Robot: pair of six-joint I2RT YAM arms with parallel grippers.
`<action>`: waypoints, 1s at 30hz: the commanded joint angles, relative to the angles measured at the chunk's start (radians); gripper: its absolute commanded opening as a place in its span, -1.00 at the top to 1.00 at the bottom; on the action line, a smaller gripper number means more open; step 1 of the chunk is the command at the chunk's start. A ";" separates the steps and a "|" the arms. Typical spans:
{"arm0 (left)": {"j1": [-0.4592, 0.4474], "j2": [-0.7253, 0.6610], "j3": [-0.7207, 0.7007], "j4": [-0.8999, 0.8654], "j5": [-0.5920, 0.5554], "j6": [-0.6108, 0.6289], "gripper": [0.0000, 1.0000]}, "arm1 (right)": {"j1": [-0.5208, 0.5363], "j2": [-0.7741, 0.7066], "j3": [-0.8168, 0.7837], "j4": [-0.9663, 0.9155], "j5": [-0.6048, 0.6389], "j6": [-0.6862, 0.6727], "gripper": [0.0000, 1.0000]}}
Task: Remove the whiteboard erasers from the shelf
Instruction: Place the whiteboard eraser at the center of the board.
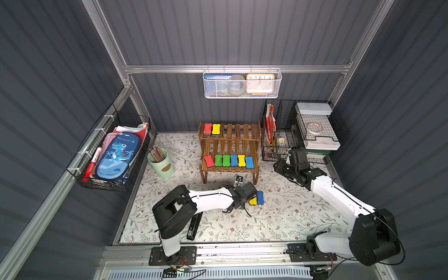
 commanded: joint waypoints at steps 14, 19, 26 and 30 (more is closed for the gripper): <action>-0.027 -0.328 0.222 -0.329 0.057 0.043 -0.47 | -0.008 -0.026 -0.013 0.011 0.008 0.007 0.21; 0.125 -0.313 0.486 -0.418 0.117 0.213 -0.41 | -0.008 -0.014 -0.014 0.017 -0.003 0.007 0.21; 0.350 -0.170 0.850 -0.464 0.155 0.404 -0.34 | -0.009 -0.008 -0.012 0.020 -0.006 0.007 0.22; 0.414 -0.042 1.037 -0.472 0.179 0.486 -0.32 | -0.009 -0.006 -0.009 0.018 -0.004 0.003 0.21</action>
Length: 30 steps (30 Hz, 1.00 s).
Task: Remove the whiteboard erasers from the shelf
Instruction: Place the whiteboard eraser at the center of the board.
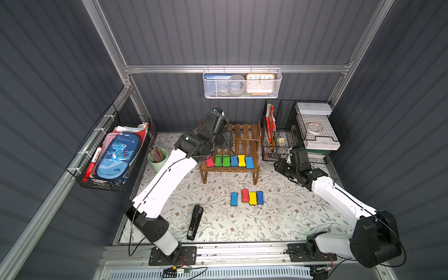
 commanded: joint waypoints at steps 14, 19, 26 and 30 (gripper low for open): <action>0.125 0.380 0.438 -0.188 -0.033 0.229 -0.24 | -0.015 0.018 -0.006 0.003 0.008 0.004 0.22; 0.127 0.386 0.417 -0.170 -0.059 0.234 -0.24 | -0.016 0.027 -0.006 0.005 0.004 0.004 0.22; 0.126 0.390 0.401 -0.163 -0.091 0.255 -0.21 | -0.019 0.028 -0.005 0.008 0.005 0.004 0.21; 0.127 0.392 0.382 -0.158 -0.088 0.254 -0.21 | -0.021 0.028 -0.006 0.007 0.006 0.006 0.21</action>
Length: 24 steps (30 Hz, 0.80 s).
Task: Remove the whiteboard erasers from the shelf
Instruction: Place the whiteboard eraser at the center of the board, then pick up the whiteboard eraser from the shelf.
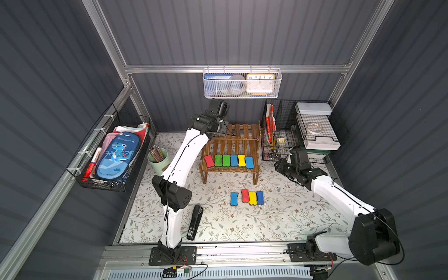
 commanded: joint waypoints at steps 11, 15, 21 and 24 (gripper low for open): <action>0.000 0.011 -0.080 0.003 -0.015 0.012 -0.20 | -0.010 0.005 -0.005 0.008 0.001 0.010 0.21; 0.000 0.016 -0.081 0.004 -0.010 0.009 -0.15 | -0.011 0.006 -0.007 0.008 -0.001 0.010 0.21; 0.000 0.027 -0.079 0.001 -0.015 0.006 -0.03 | -0.015 0.002 -0.010 0.011 -0.002 0.014 0.21; 0.000 0.028 -0.086 0.007 -0.016 0.002 0.06 | -0.015 0.003 -0.010 0.012 -0.003 0.014 0.21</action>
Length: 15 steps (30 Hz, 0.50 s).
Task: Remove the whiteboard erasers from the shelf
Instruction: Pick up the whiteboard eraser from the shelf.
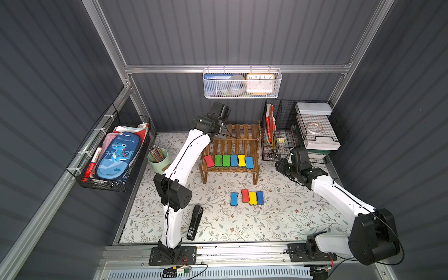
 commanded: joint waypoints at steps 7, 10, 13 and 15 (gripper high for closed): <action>0.000 0.032 -0.003 -0.003 -0.008 -0.006 0.19 | -0.007 0.000 -0.010 0.011 -0.002 0.007 0.21; 0.000 0.017 0.006 0.014 -0.018 -0.018 0.23 | -0.010 0.001 -0.010 0.011 -0.001 0.009 0.21; -0.002 -0.025 0.012 0.053 0.003 -0.038 0.23 | -0.012 0.002 -0.009 0.014 -0.002 0.010 0.21; -0.007 -0.053 0.021 0.063 0.010 -0.055 0.24 | -0.014 0.004 -0.009 0.014 -0.003 0.010 0.21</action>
